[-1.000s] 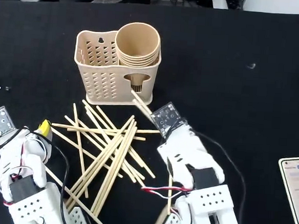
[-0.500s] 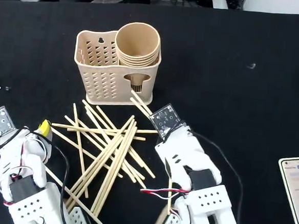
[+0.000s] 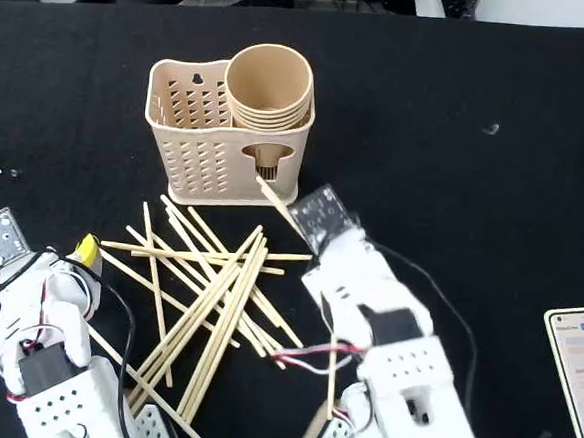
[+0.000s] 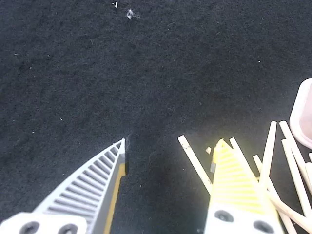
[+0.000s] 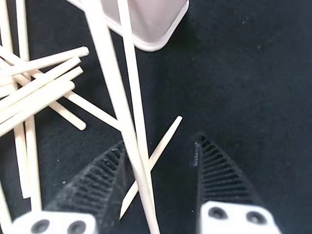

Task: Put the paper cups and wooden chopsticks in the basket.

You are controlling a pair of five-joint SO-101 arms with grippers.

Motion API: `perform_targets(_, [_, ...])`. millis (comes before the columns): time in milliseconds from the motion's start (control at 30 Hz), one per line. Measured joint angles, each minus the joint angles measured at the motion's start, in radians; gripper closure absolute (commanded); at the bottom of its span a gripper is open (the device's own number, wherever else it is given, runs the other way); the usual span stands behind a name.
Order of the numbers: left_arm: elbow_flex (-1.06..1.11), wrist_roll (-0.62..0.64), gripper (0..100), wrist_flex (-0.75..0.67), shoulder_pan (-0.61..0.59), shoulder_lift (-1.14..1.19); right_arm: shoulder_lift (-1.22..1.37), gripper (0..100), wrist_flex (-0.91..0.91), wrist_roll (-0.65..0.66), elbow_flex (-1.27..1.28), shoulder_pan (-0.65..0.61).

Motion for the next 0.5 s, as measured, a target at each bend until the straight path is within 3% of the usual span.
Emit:
perform_targets(167, [0.0,0.0,72,0.0,0.0,0.0,0.21,80.1,0.0,0.0,-0.12,0.0])
perform_targets(500, [0.0,0.0,72,0.0,0.0,0.0,0.35,79.8,-0.064,0.0,-0.157,-0.002])
